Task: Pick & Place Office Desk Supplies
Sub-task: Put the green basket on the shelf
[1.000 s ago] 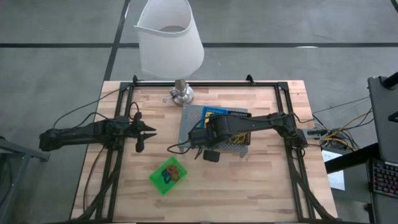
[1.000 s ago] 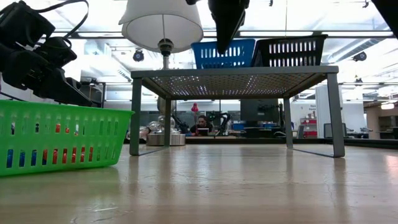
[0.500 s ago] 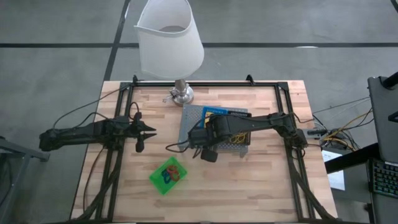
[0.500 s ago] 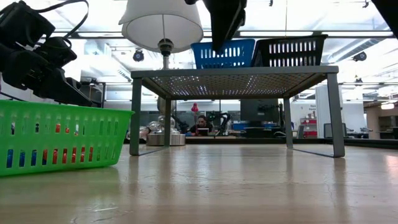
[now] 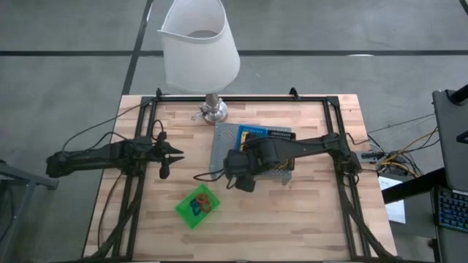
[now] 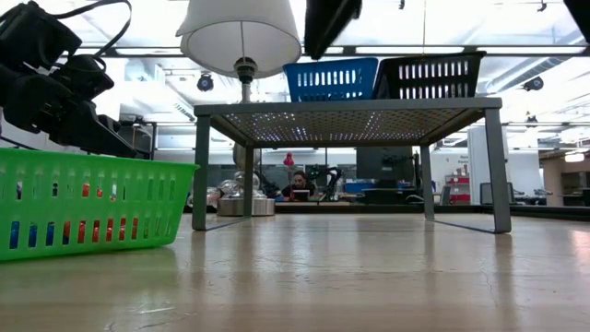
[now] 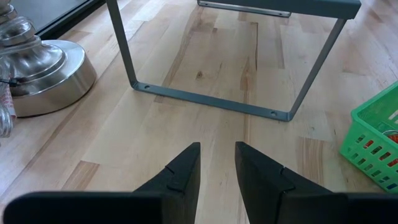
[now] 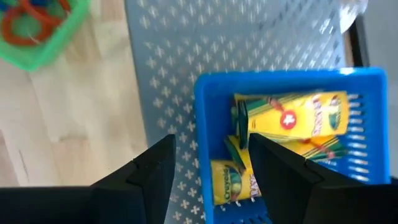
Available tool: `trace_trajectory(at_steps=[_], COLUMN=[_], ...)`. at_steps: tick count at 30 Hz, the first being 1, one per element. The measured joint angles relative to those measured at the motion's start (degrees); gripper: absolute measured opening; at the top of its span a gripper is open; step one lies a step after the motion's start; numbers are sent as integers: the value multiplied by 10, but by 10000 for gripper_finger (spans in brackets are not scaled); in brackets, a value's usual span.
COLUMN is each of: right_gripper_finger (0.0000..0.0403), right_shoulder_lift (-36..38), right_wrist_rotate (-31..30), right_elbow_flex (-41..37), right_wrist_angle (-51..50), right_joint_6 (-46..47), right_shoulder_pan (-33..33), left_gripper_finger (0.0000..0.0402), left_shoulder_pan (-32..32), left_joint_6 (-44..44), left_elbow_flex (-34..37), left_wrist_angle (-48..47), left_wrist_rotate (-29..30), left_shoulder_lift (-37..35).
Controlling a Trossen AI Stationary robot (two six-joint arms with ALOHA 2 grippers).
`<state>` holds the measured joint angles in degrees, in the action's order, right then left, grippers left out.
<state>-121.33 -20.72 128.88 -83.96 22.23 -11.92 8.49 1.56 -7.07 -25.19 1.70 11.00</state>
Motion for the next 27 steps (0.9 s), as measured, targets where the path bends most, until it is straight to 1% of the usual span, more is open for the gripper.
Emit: trace_trajectory(at_steps=[2,9,11,13,18,20,22,25,27], right_gripper_finger=[201,201,201,201,201,201,201,201,201], right_shoulder_lift=[9,36,44,52,93,118,143,187,222], right_wrist_rotate=[-19,-83,-85,-82,-52,-50,-43,-17,-15], right_elbow_flex=[0,0,-1,-1,-21,-44,-86,-177,-249], right_wrist_angle=[12,72,82,104,192,230,276,364,419], right_joint_6=[-8,-124,-159,-170,-215,-237,-256,-289,-311], right_shoulder_pan=[-13,-60,-73,-80,-84,-85,-85,-85,-85], left_gripper_finger=[106,106,106,106,106,106,106,106,106], left_shoulder_pan=[0,0,0,0,0,0,0,0,0], left_joint_6=[0,0,0,0,0,0,0,0,0], left_elbow_flex=[0,0,0,0,0,0,0,0,0], left_wrist_angle=[0,0,0,0,0,0,0,0,0], left_wrist_rotate=[0,0,0,0,0,0,0,0,0], left_shoulder_lift=[0,2,5,5,5,5,5,5,5])
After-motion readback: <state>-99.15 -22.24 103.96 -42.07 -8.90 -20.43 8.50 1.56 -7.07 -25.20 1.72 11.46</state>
